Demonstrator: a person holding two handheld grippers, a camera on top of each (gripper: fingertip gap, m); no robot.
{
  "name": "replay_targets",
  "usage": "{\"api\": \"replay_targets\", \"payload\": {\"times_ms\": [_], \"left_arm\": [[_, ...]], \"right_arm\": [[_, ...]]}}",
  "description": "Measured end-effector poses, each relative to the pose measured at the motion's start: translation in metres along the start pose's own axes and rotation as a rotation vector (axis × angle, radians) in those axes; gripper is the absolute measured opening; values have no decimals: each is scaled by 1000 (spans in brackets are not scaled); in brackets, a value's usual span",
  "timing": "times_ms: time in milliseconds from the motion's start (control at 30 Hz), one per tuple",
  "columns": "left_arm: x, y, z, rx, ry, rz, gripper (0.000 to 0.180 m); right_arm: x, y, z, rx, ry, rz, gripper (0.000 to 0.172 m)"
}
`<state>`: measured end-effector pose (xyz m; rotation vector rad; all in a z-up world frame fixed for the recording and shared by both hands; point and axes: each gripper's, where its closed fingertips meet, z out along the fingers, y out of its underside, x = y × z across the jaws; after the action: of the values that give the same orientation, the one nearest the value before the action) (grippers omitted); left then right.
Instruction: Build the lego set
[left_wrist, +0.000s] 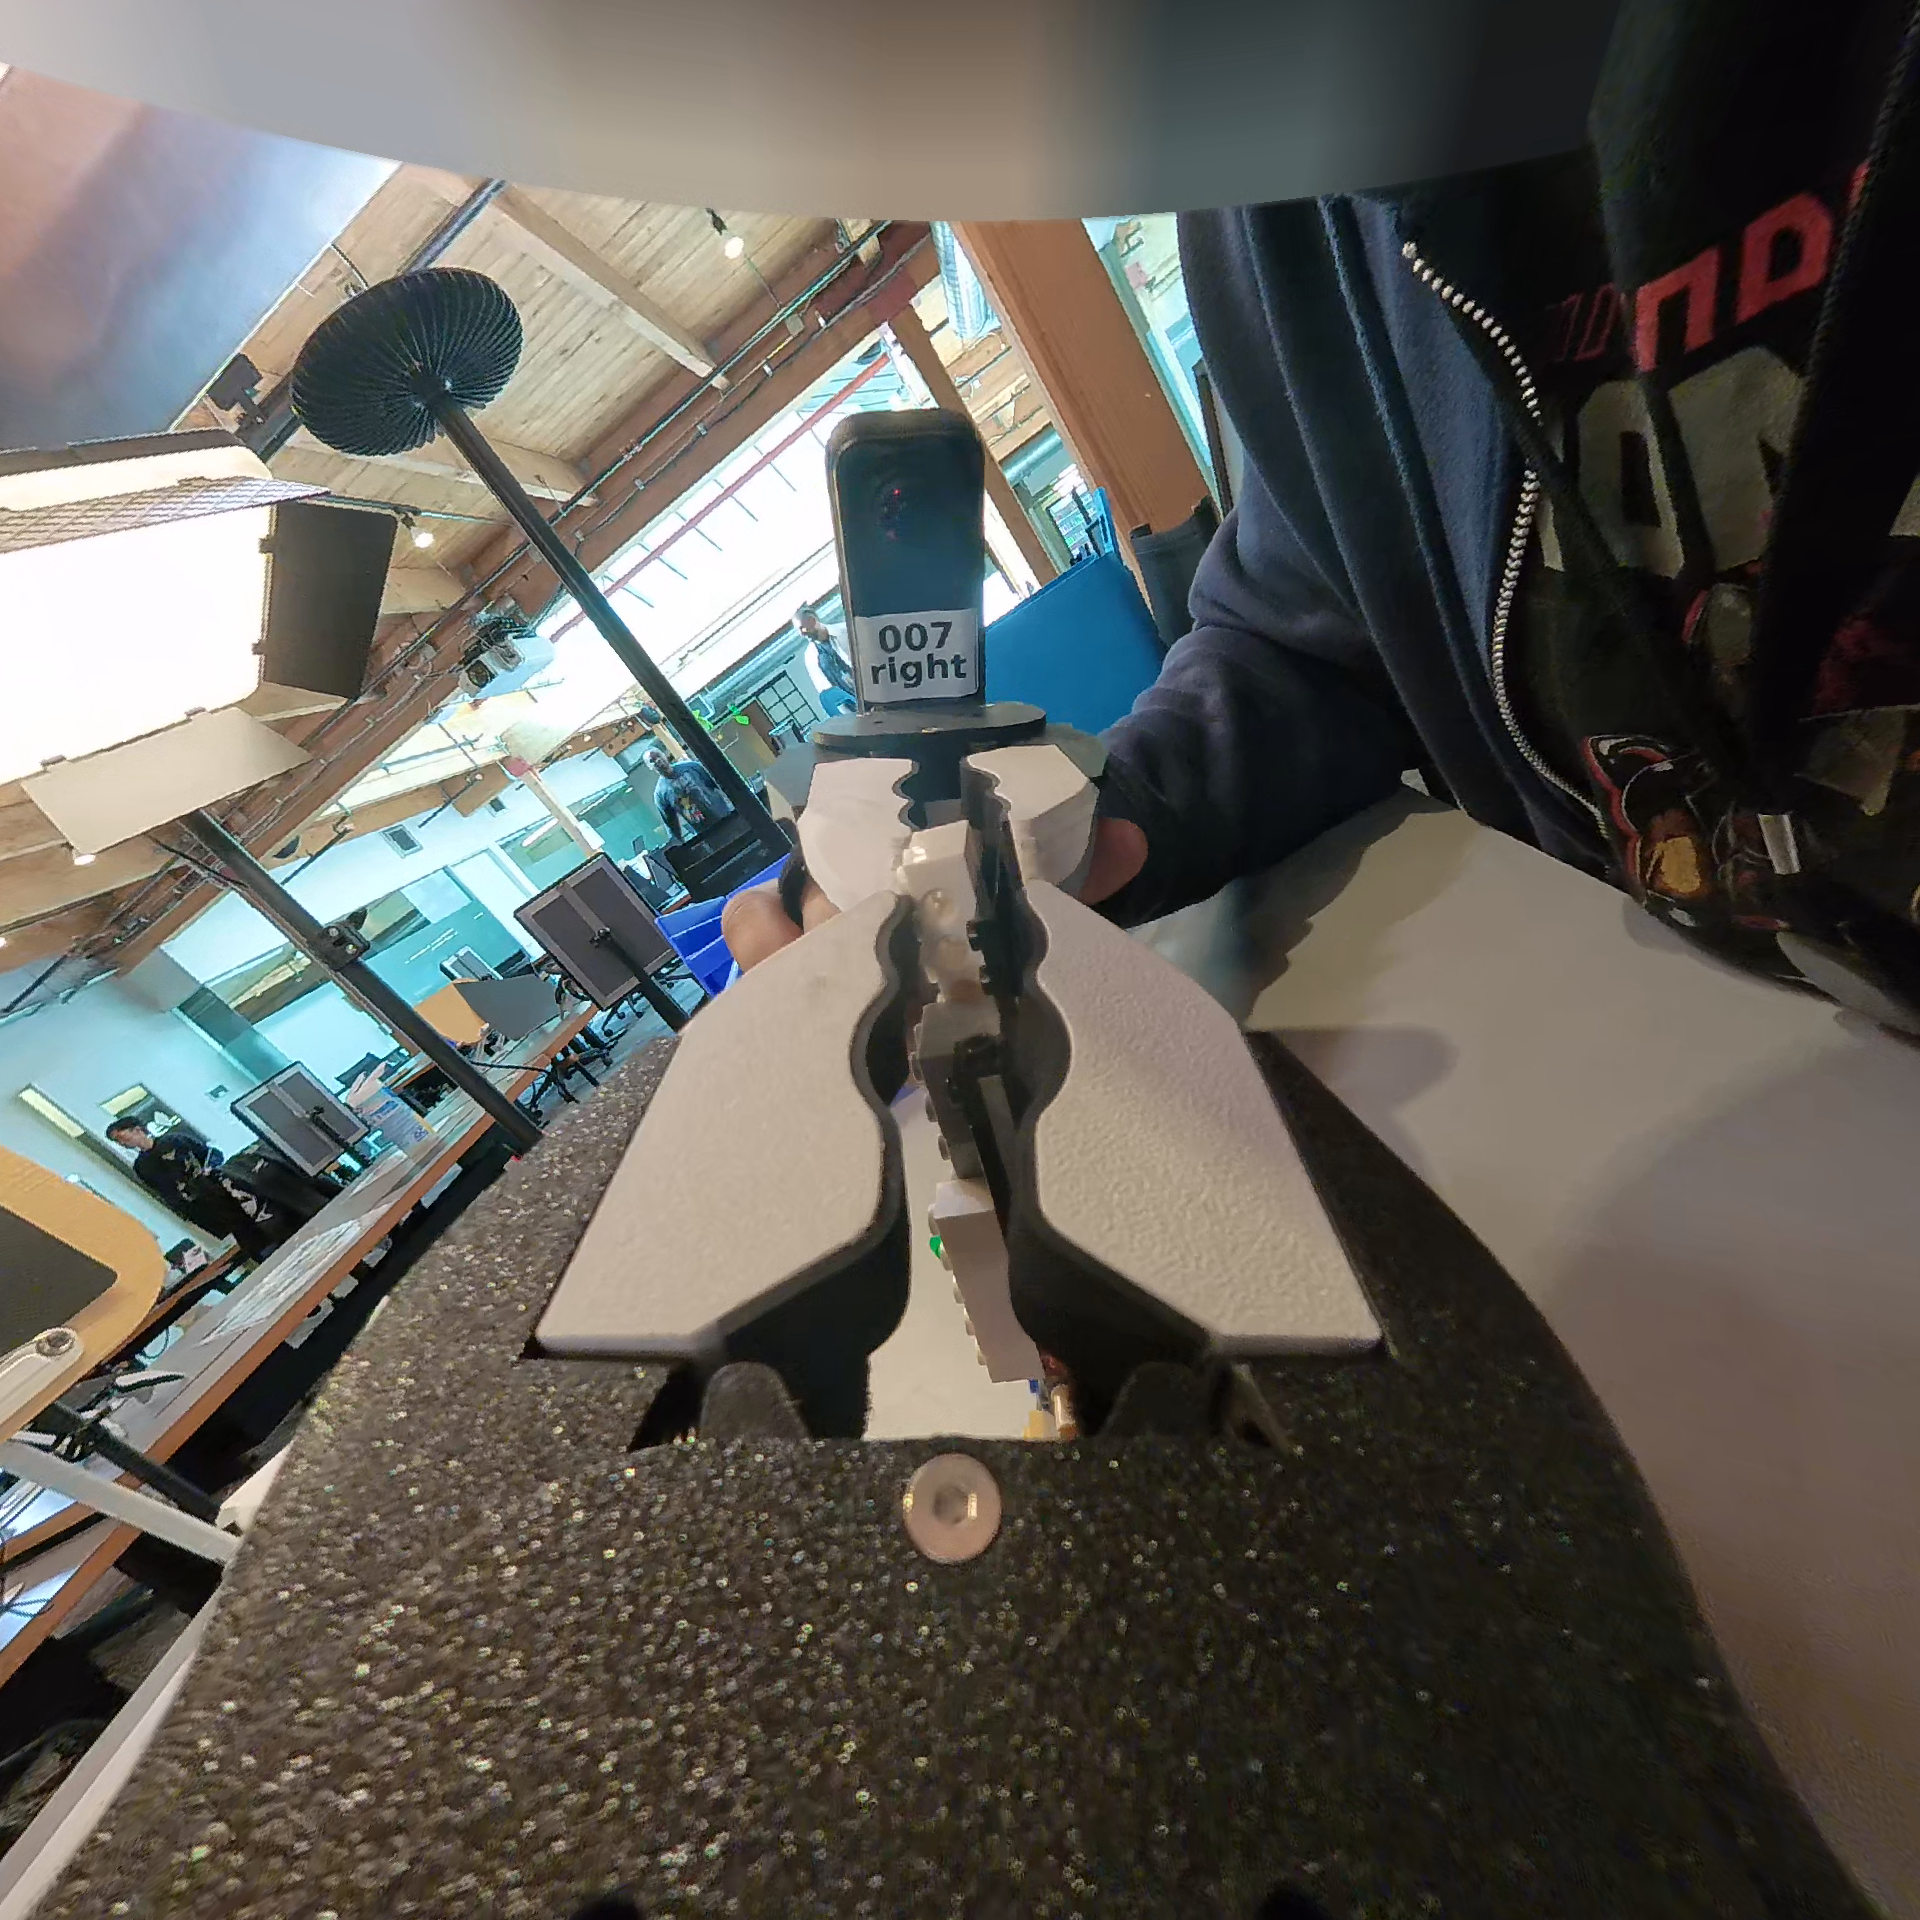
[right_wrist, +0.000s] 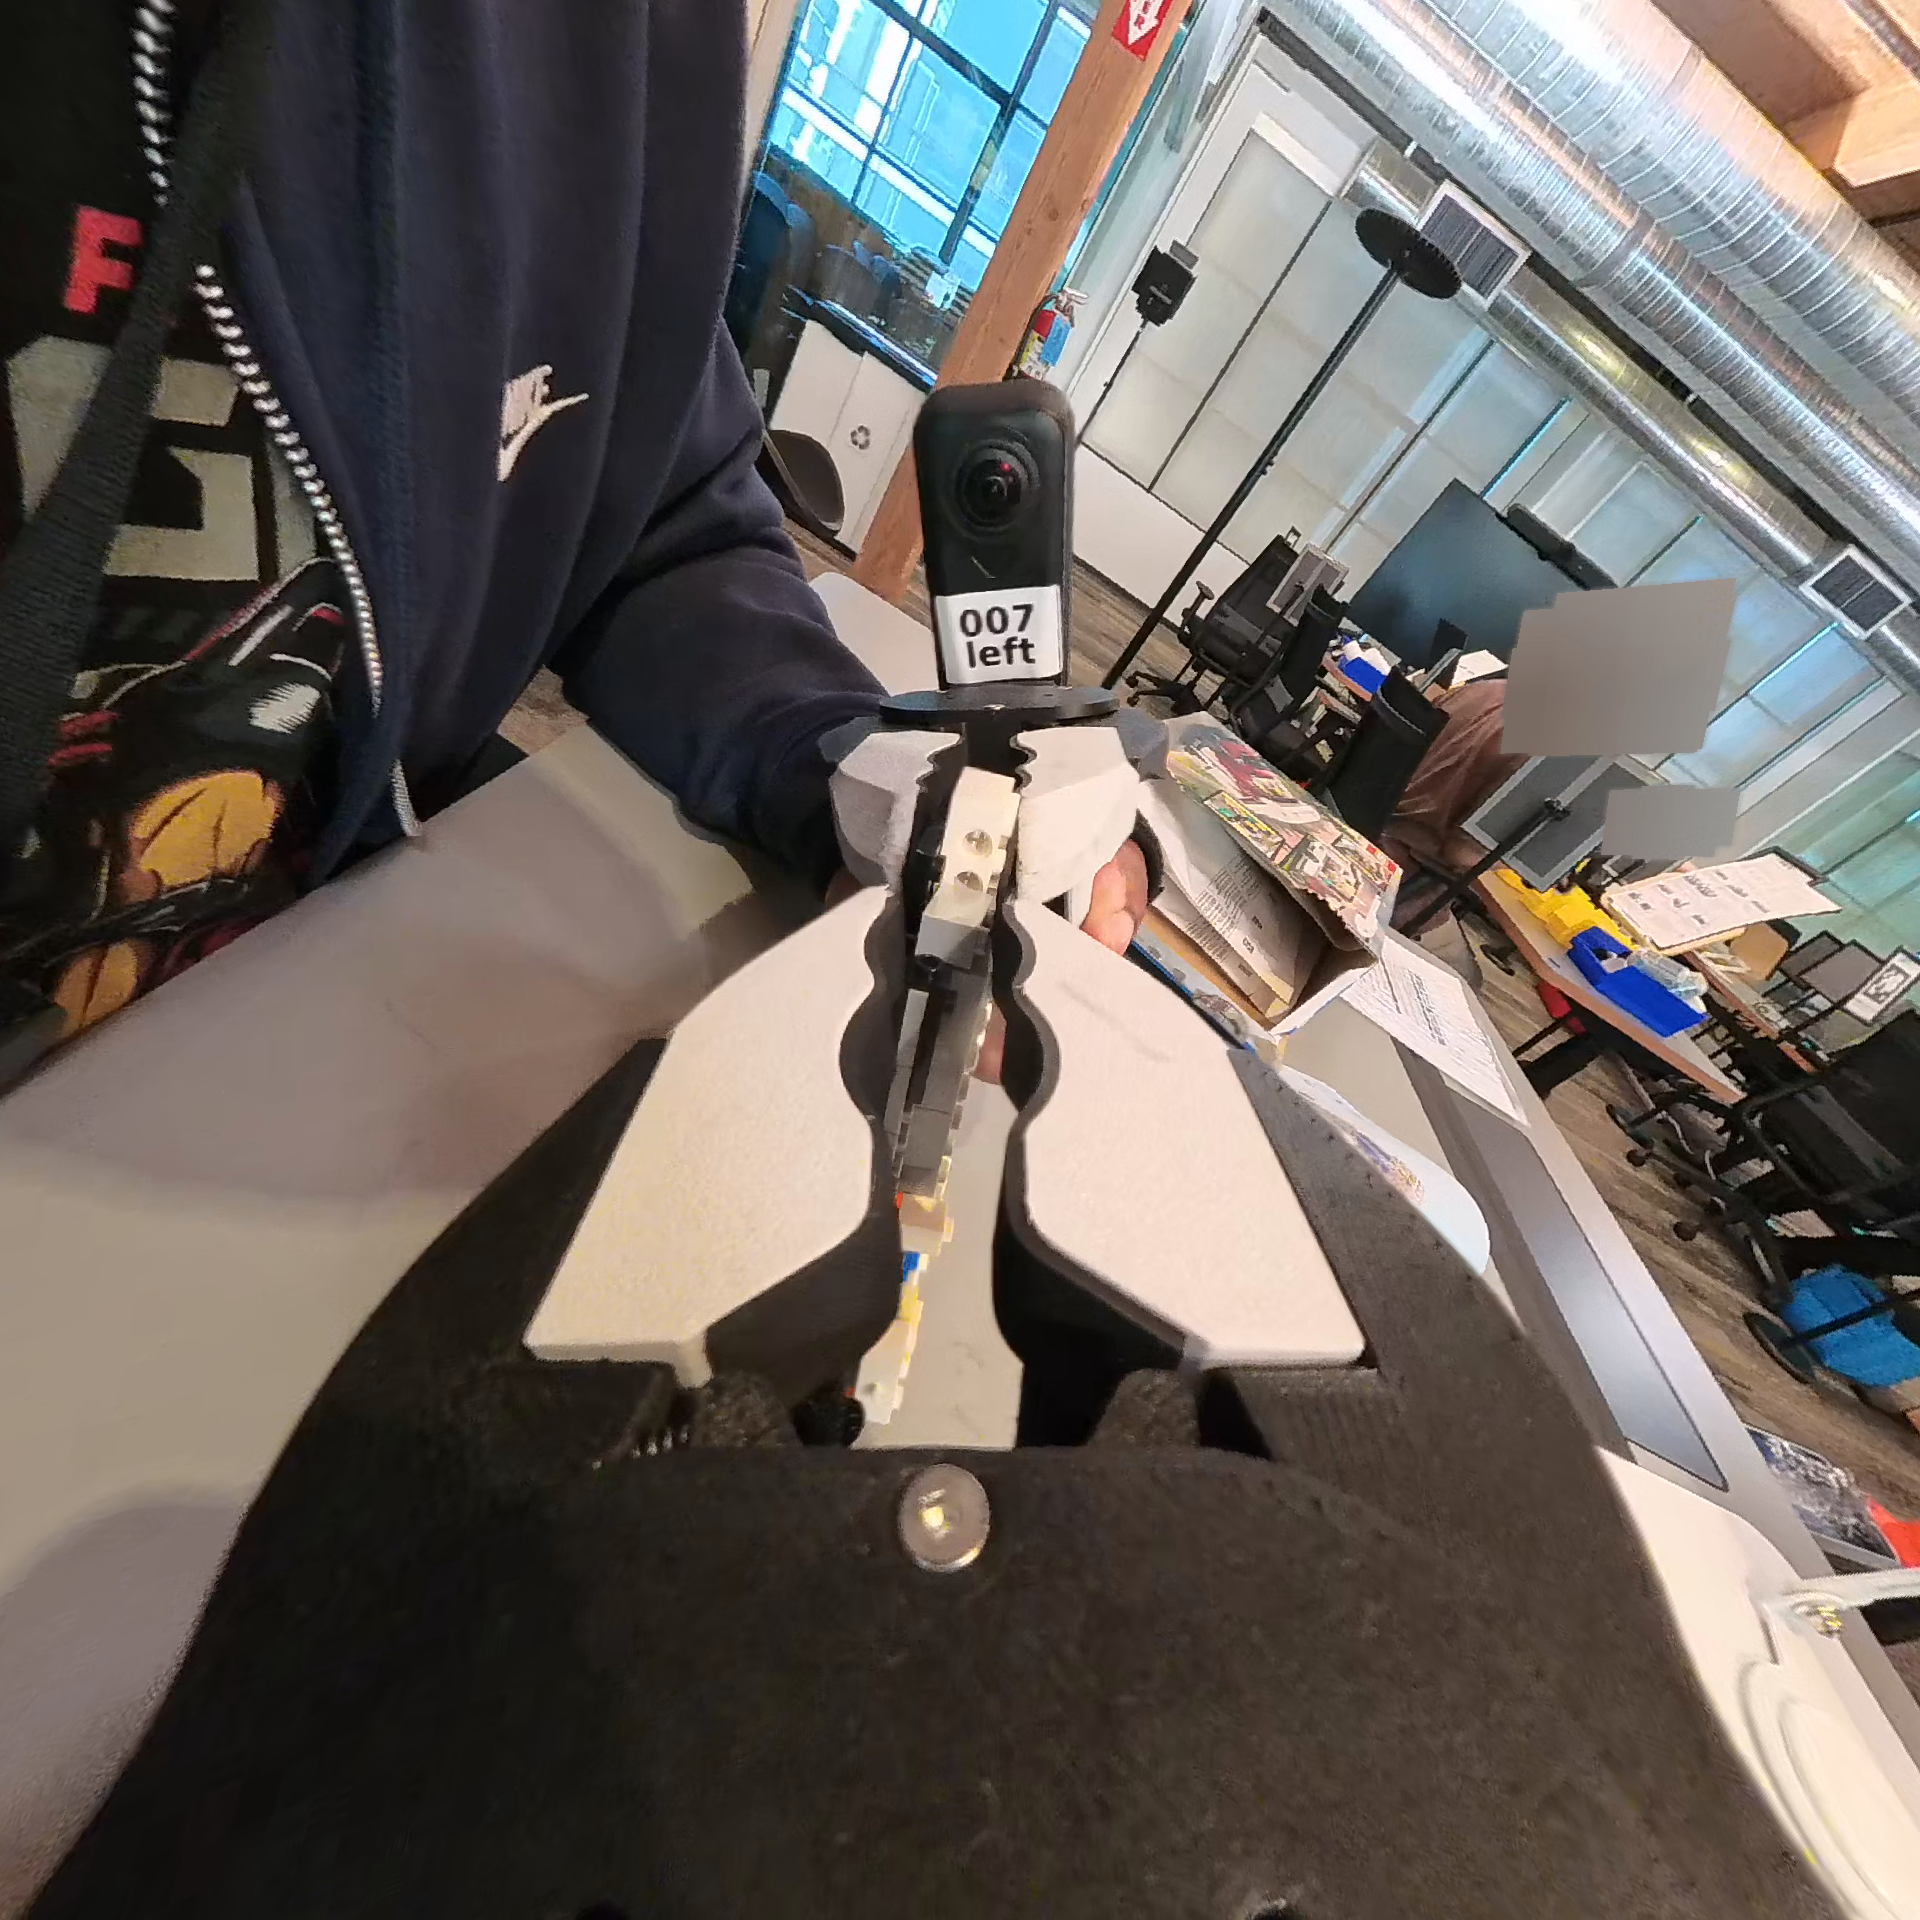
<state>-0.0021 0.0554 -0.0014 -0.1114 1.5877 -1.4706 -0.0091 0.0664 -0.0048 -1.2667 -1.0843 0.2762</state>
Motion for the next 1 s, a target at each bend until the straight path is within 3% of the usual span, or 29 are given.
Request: {"api": "replay_targets", "payload": {"times_ms": [533, 1000], "left_arm": [[-2, -2, -1, 3, 1, -13, 16], [2, 2, 0, -17, 24, -22, 16]], "right_arm": [[3, -3, 1, 5, 36, -11, 19], [2, 0, -4, -110, 52, -203, 26]]}}
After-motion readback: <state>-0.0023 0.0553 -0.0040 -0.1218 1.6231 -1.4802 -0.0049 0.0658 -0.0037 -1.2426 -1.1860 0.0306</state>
